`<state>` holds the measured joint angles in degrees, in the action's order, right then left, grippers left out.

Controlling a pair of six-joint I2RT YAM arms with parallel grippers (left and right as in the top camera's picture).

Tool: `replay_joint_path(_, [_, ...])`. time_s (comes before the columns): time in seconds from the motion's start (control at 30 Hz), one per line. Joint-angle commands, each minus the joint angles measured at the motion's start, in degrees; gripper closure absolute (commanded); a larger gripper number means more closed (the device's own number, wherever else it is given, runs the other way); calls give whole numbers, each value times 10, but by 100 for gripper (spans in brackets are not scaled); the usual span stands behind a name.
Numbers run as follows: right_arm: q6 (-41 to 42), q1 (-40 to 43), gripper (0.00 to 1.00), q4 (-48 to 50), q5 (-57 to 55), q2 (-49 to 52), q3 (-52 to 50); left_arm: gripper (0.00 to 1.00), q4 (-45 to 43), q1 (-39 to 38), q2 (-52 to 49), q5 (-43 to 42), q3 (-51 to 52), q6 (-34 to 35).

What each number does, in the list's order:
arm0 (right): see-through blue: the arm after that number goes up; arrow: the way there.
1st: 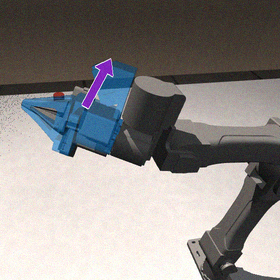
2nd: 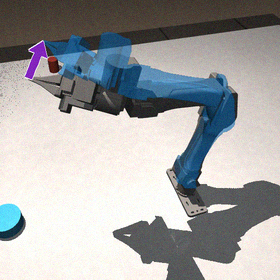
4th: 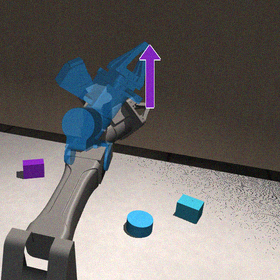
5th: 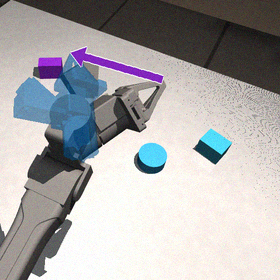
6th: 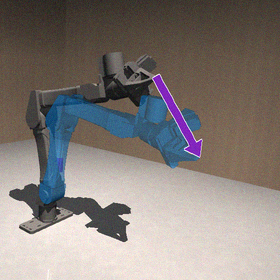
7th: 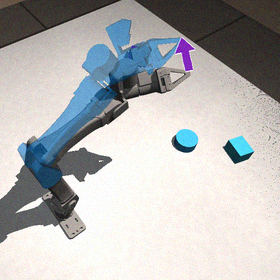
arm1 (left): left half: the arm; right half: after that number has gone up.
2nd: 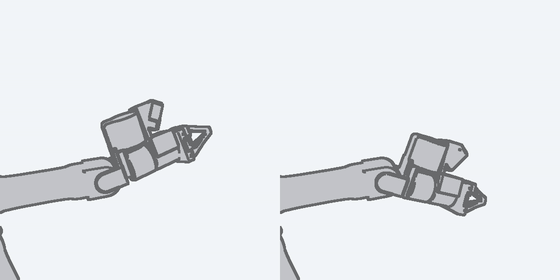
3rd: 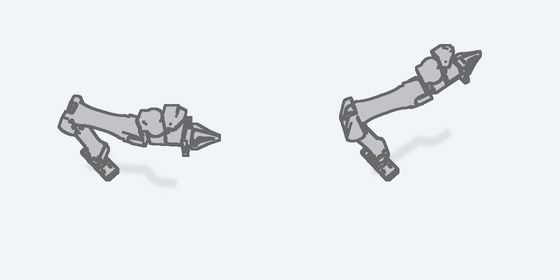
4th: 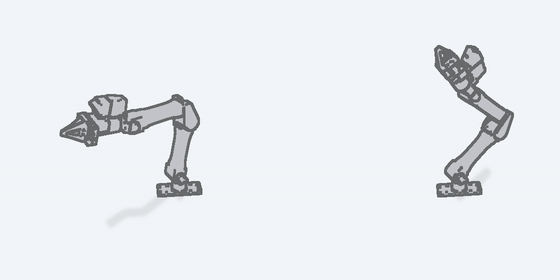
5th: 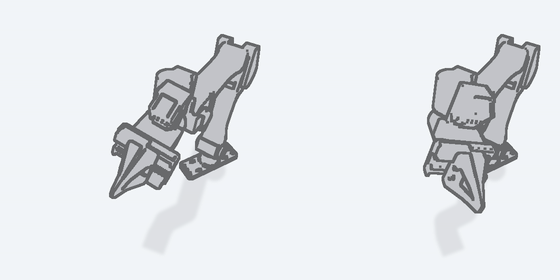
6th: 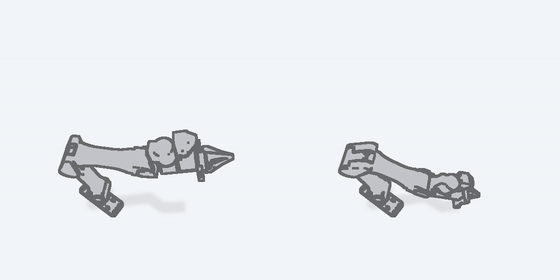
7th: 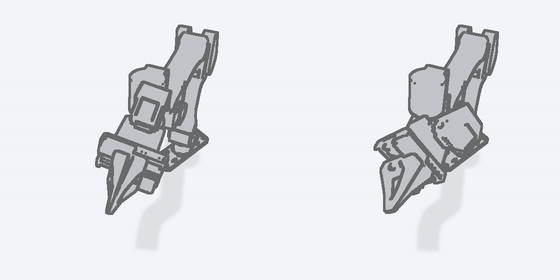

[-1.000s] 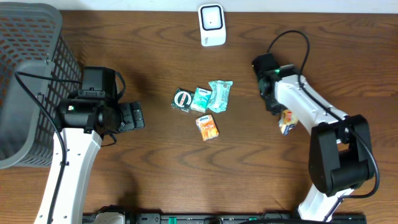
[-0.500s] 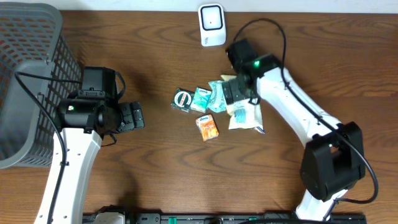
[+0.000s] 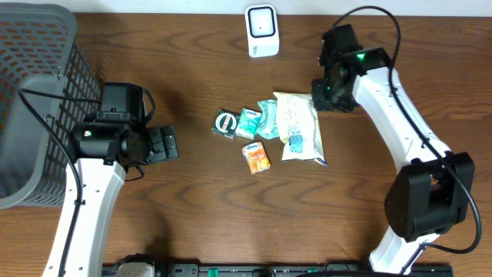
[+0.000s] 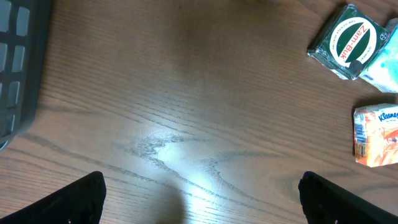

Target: Scan the item barcode

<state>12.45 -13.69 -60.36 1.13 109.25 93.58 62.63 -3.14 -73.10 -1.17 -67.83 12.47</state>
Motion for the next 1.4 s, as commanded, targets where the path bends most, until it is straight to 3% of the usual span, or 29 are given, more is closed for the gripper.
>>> replay_joint_path(0.0, [-4,-2,82,18,87,-4,-28,2,1,-2,-2,3,3,7])
replay_joint_path(0.3, [-3,-25,78,156,87,-4,-168,2,1,-2,-2,3,3,7])
replay_joint_path(0.37, [-3,-26,81,173,70,-4,-193,3,1,-2,-2,3,3,7])
replay_joint_path(0.47, [13,-17,89,161,-6,-4,-203,2,1,-2,-2,3,3,7])
replay_joint_path(0.63, [33,3,87,122,-83,-4,-192,2,1,-2,-2,3,3,7])
replay_joint_path(0.83, [34,22,87,72,-83,-11,-157,2,1,-2,-2,3,3,7])
replay_joint_path(1.03, [20,10,67,48,-53,-14,-126,2,1,-2,-2,3,3,7])
replay_joint_path(1.27, [17,5,58,18,-49,-19,-90,2,1,-2,-2,3,3,7])
replay_joint_path(1.37, [17,5,42,-5,-48,-24,-64,2,1,-2,-2,3,3,7])
